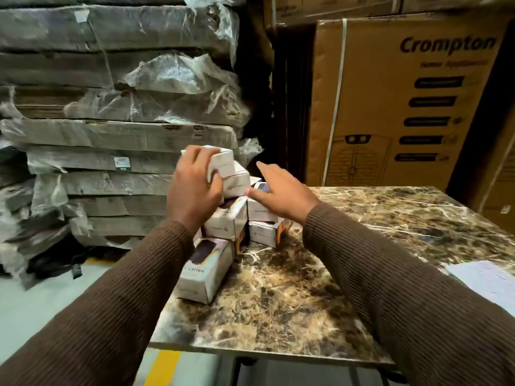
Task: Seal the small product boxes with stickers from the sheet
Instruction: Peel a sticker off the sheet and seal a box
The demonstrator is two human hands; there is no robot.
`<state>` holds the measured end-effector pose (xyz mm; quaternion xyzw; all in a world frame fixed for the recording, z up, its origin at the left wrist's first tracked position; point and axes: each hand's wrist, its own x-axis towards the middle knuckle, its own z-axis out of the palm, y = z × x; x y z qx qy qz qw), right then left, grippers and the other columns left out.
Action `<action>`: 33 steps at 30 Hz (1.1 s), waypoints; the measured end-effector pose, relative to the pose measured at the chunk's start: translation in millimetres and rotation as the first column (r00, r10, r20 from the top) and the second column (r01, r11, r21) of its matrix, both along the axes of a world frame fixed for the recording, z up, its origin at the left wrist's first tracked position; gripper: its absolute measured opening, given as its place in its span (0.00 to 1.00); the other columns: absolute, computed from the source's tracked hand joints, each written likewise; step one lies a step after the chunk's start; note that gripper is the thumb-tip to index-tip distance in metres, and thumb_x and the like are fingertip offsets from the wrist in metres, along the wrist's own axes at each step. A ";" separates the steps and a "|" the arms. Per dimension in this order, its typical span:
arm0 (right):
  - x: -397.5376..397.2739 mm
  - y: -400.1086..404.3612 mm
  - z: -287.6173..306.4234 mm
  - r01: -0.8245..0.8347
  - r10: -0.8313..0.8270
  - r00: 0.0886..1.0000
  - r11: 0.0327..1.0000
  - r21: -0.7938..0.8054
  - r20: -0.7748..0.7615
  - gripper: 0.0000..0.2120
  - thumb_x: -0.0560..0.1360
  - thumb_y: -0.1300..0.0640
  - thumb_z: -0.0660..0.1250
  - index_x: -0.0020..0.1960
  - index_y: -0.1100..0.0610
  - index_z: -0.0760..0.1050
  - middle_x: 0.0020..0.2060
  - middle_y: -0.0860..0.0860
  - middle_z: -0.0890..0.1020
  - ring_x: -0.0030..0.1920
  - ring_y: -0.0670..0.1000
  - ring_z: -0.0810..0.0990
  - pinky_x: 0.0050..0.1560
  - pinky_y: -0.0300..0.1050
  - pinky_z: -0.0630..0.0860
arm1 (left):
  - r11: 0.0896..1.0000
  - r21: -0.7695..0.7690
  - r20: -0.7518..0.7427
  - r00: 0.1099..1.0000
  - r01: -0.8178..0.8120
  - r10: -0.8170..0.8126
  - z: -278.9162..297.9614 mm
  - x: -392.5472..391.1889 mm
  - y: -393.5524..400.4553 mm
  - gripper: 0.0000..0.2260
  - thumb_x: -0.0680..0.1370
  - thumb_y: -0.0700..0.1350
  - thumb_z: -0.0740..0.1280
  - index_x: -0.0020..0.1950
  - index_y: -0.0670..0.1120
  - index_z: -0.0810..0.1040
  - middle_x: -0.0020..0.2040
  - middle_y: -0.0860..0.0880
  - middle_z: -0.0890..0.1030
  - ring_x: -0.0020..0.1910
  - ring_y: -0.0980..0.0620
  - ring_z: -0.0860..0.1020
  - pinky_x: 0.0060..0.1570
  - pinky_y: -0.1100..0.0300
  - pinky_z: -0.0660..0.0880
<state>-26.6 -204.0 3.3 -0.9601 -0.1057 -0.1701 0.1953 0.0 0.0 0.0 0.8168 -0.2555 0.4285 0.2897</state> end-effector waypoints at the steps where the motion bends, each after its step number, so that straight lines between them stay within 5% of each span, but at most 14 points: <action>1: 9.7 6.1 1.6 -0.022 0.020 0.999 0.998 0.063 0.029 0.36 0.82 0.40 0.65 0.82 0.56 0.59 0.78 0.56 0.68 0.78 0.57 0.67 0.74 0.58 0.69 | 0.997 -0.074 0.016 1.000 -0.014 0.015 0.7 8.3 7.1 0.21 0.75 0.37 0.63 0.68 0.43 0.78 0.61 0.43 0.75 0.60 0.46 0.76 0.62 0.57 0.73; 6: 43.3 32.9 18.9 -0.102 0.084 0.994 0.934 0.343 0.067 0.38 0.82 0.44 0.68 0.85 0.54 0.56 0.83 0.54 0.63 0.81 0.53 0.61 0.79 0.50 0.61 | 0.956 -0.275 -0.026 0.995 -0.101 0.098 9.4 27.6 33.2 0.22 0.77 0.39 0.64 0.71 0.50 0.76 0.66 0.42 0.71 0.66 0.48 0.72 0.68 0.62 0.68; 8: 60.2 46.8 24.2 -0.138 0.117 0.990 0.921 0.364 0.078 0.37 0.82 0.41 0.67 0.84 0.52 0.58 0.82 0.55 0.64 0.81 0.54 0.62 0.80 0.51 0.62 | 0.918 -0.343 -0.280 0.954 -0.199 0.103 14.1 54.8 49.4 0.19 0.81 0.58 0.66 0.71 0.57 0.77 0.71 0.43 0.71 0.68 0.48 0.71 0.69 0.57 0.67; 10: 77.1 65.0 27.8 -0.139 0.143 0.990 0.915 0.379 0.018 0.33 0.82 0.40 0.66 0.83 0.50 0.62 0.80 0.56 0.68 0.79 0.55 0.66 0.77 0.52 0.65 | 0.883 -0.433 -0.594 0.793 -0.179 -0.131 17.4 82.7 64.1 0.28 0.75 0.73 0.63 0.59 0.53 0.83 0.67 0.43 0.80 0.63 0.45 0.79 0.64 0.50 0.73; 11: 85.1 72.7 28.1 -0.145 0.158 0.987 0.915 0.376 -0.005 0.30 0.83 0.40 0.65 0.81 0.49 0.65 0.77 0.56 0.72 0.77 0.56 0.70 0.75 0.52 0.67 | 0.850 -0.500 -0.639 0.733 -0.166 -0.233 15.7 93.9 67.7 0.29 0.72 0.74 0.65 0.53 0.51 0.85 0.62 0.43 0.84 0.56 0.45 0.82 0.59 0.51 0.76; 16: 100.8 81.0 19.3 -0.153 0.163 0.987 0.899 0.411 0.012 0.24 0.82 0.37 0.64 0.73 0.47 0.73 0.66 0.51 0.81 0.66 0.53 0.78 0.69 0.55 0.74 | 0.785 -0.616 -0.552 0.746 -0.064 -0.372 12.2 97.3 59.0 0.18 0.81 0.60 0.70 0.56 0.45 0.83 0.48 0.48 0.86 0.42 0.53 0.84 0.37 0.60 0.78; 21: 89.8 79.0 22.4 -0.184 0.167 0.983 0.846 0.501 0.079 0.29 0.76 0.32 0.66 0.72 0.47 0.74 0.63 0.47 0.83 0.64 0.49 0.80 0.68 0.55 0.76 | 0.808 -0.586 -0.508 0.804 -0.059 -0.310 18.7 96.4 53.3 0.20 0.73 0.65 0.73 0.53 0.50 0.82 0.51 0.48 0.87 0.53 0.46 0.86 0.51 0.46 0.83; 26: 47.1 59.9 47.3 -0.282 0.185 0.958 0.736 0.616 0.217 0.25 0.81 0.44 0.70 0.75 0.51 0.72 0.63 0.43 0.80 0.62 0.41 0.78 0.66 0.41 0.75 | 0.799 -0.596 -0.384 0.843 0.084 -0.376 35.1 57.7 19.7 0.23 0.76 0.60 0.75 0.65 0.50 0.78 0.56 0.53 0.86 0.54 0.56 0.85 0.51 0.57 0.80; 30: 4.5 12.7 57.0 -0.282 0.121 0.946 0.762 0.583 0.299 0.30 0.76 0.49 0.74 0.75 0.53 0.71 0.66 0.47 0.79 0.65 0.45 0.79 0.70 0.53 0.76 | 0.745 -0.611 -0.308 0.786 0.267 -0.535 38.9 14.2 -14.4 0.29 0.74 0.54 0.79 0.71 0.48 0.75 0.61 0.51 0.85 0.59 0.54 0.84 0.56 0.55 0.82; 33: -46.8 -38.8 45.6 -0.253 0.145 0.961 0.800 0.545 0.234 0.41 0.73 0.48 0.77 0.80 0.50 0.63 0.70 0.49 0.75 0.69 0.48 0.78 0.69 0.51 0.78 | 0.736 -0.546 -0.332 0.703 0.401 -0.629 25.1 -24.6 -46.6 0.36 0.74 0.44 0.81 0.79 0.50 0.68 0.64 0.50 0.82 0.60 0.58 0.82 0.55 0.57 0.82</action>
